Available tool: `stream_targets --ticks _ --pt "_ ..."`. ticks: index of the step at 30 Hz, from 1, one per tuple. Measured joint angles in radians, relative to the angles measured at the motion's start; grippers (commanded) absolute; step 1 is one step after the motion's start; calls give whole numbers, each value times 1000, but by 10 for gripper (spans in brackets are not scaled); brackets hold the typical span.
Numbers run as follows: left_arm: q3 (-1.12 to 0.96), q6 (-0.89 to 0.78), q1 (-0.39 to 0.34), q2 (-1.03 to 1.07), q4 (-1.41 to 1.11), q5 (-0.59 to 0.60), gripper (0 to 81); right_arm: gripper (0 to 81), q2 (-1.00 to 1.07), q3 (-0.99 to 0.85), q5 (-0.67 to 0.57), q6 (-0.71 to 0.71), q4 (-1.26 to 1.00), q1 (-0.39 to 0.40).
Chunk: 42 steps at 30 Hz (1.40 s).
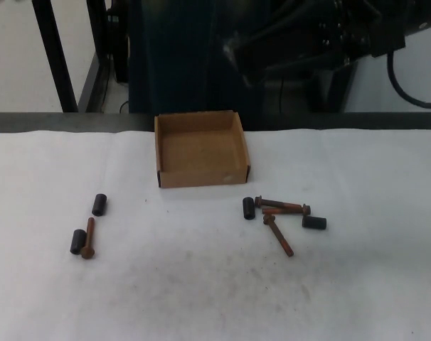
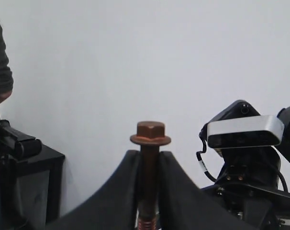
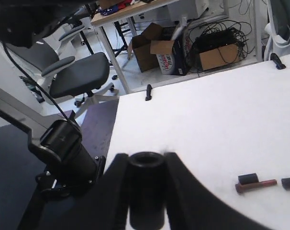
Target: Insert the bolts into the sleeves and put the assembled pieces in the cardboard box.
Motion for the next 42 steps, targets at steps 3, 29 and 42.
stream_targets --ticks 3,29,42 --pt "70 -4 0 -22 -12 8 8 3 0 53 7 -36 -8 18" --pt "241 123 -139 -55 -47 14 8 3 -482 624 216 231 -544 -115" --pt "296 198 -182 -55 -107 10 8 3 -642 1053 333 566 -1350 -87"
